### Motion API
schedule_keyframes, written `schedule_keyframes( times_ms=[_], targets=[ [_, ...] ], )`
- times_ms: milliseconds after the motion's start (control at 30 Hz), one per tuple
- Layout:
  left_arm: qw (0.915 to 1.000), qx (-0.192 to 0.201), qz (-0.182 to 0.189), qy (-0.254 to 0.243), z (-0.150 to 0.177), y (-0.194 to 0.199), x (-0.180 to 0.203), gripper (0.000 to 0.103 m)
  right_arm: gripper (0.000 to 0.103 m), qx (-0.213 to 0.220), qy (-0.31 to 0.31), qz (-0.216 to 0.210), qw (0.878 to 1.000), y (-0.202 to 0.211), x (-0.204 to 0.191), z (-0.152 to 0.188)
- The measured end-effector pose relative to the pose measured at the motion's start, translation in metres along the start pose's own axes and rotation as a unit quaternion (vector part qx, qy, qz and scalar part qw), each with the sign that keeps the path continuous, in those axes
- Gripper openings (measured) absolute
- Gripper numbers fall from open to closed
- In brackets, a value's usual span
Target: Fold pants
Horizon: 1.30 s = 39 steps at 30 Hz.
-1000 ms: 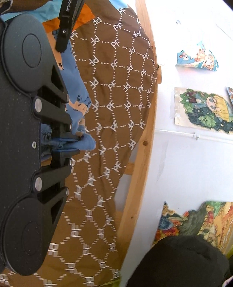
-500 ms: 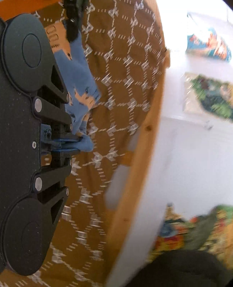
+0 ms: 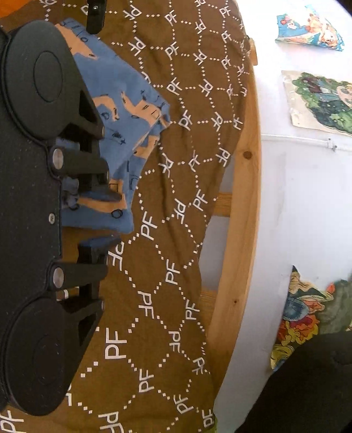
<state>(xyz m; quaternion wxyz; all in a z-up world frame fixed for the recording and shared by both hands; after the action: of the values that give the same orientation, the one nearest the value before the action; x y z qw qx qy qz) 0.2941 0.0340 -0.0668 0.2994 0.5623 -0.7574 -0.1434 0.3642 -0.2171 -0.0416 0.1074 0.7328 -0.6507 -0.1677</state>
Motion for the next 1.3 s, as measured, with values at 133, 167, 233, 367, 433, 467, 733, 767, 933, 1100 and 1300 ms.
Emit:
schedule_keyframes(
  times_ms=[133,167,233,367,433,467,733,767,933,1100,1300],
  targets=[
    [0.9998,0.018,-0.003,0.008,-0.011,0.009,0.0,0.049,0.06,0.023,-0.012,0.0,1.0,0.016,-0.005,-0.006],
    [0.9997,0.022,-0.005,0.005,-0.014,0.011,0.001,0.05,0.065,0.031,-0.013,0.0,0.999,0.021,-0.007,-0.008],
    [0.9995,0.031,-0.01,-0.001,-0.019,0.016,0.003,0.066,0.073,0.047,-0.014,-0.001,0.999,0.031,-0.011,-0.012],
    [0.9978,0.061,-0.028,-0.005,-0.029,0.029,0.005,0.096,0.097,0.073,-0.021,-0.003,0.997,0.05,-0.018,-0.019],
    [0.9966,0.074,-0.034,-0.011,-0.034,0.035,0.007,0.103,0.102,0.082,-0.014,-0.003,0.996,0.058,-0.024,-0.021],
    [0.9963,0.077,-0.037,-0.015,-0.036,0.037,0.008,0.103,0.102,0.089,-0.004,-0.003,0.996,0.064,-0.028,-0.021],
    [0.9938,0.086,-0.065,-0.029,-0.041,0.054,0.013,0.103,0.102,0.11,-0.009,0.005,0.994,0.098,-0.04,-0.021],
    [0.9933,0.087,-0.068,-0.033,-0.04,0.056,0.015,0.103,0.102,0.112,-0.013,0.005,0.994,0.102,-0.04,-0.02],
    [0.9906,0.089,-0.086,-0.058,-0.033,0.071,0.024,0.103,0.102,0.119,-0.035,0.011,0.992,0.122,-0.039,-0.016],
    [0.9902,0.08,-0.09,-0.071,-0.022,0.088,0.035,0.103,0.102,0.122,-0.047,0.016,0.991,0.142,-0.037,-0.006],
    [0.9907,0.061,-0.088,-0.084,-0.004,0.109,0.046,0.103,0.102,0.114,-0.065,0.018,0.991,0.169,-0.042,0.015]
  ],
)
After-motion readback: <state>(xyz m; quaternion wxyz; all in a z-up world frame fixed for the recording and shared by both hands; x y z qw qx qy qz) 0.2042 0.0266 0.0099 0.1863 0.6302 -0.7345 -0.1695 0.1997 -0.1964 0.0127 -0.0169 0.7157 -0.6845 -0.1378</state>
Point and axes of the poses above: each gripper's, at about its wrist camera, not at the fingertips, and y roughly against the way its jaws point, x to its right, z to its underside, the point moved 7 cm from there along -y, roughly the way its jaws point, and after that the axes turned 8 degrees about -y, right-handed, at the moved point
